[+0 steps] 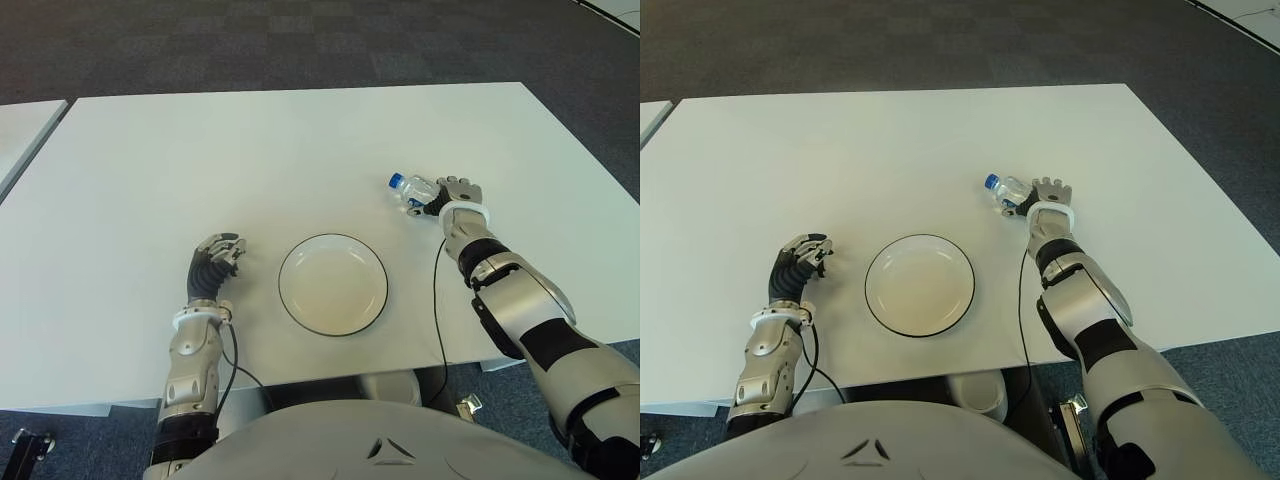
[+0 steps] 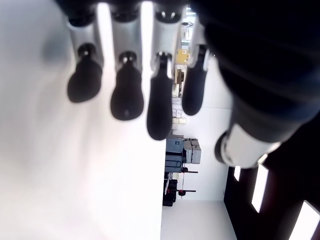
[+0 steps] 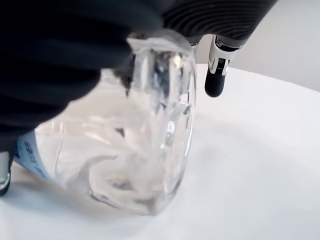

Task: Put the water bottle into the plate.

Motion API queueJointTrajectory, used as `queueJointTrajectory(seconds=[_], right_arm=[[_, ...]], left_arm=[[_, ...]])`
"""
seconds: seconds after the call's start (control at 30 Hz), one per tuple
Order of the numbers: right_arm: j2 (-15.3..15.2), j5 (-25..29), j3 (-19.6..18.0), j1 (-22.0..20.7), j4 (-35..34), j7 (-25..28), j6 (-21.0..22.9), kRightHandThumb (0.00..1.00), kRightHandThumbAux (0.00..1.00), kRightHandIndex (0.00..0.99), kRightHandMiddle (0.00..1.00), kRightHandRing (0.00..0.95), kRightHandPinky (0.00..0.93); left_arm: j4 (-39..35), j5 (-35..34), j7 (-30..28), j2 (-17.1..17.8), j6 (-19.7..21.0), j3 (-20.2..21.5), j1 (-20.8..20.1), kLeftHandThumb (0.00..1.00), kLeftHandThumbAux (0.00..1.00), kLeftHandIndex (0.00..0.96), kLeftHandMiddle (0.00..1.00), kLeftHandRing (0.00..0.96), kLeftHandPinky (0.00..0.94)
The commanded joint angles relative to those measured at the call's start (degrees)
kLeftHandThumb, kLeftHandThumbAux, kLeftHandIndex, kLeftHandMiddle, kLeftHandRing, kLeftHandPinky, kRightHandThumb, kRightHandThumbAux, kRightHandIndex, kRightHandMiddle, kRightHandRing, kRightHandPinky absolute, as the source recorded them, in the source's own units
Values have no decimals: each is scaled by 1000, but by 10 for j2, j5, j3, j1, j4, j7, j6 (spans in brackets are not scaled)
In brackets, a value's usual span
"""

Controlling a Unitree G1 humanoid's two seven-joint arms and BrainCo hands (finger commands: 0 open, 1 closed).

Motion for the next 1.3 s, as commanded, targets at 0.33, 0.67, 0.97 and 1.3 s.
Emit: queueJointTrajectory(seconds=[0.33, 0.67, 0.97, 1.3], right_arm=[[32, 44, -43, 77, 25, -34, -23, 707, 709, 434, 299, 203, 234], [36, 64, -73, 68, 21, -56, -19, 705, 718, 436, 605, 652, 722], [39, 80, -99, 68, 18, -69, -28, 701, 721, 438, 720, 794, 845], [35, 209, -235, 56, 12, -31, -66, 696, 726, 437, 847, 851, 861]], left_arm=[[9, -4, -9, 6, 15, -1, 8, 838, 679, 398, 568, 752, 734], [7, -8, -8, 4, 18, 1, 7, 837, 680, 396, 566, 746, 731], [10, -6, -6, 6, 13, 1, 6, 837, 680, 396, 564, 742, 730], [11, -7, -6, 7, 13, 2, 4, 837, 680, 396, 564, 745, 730]])
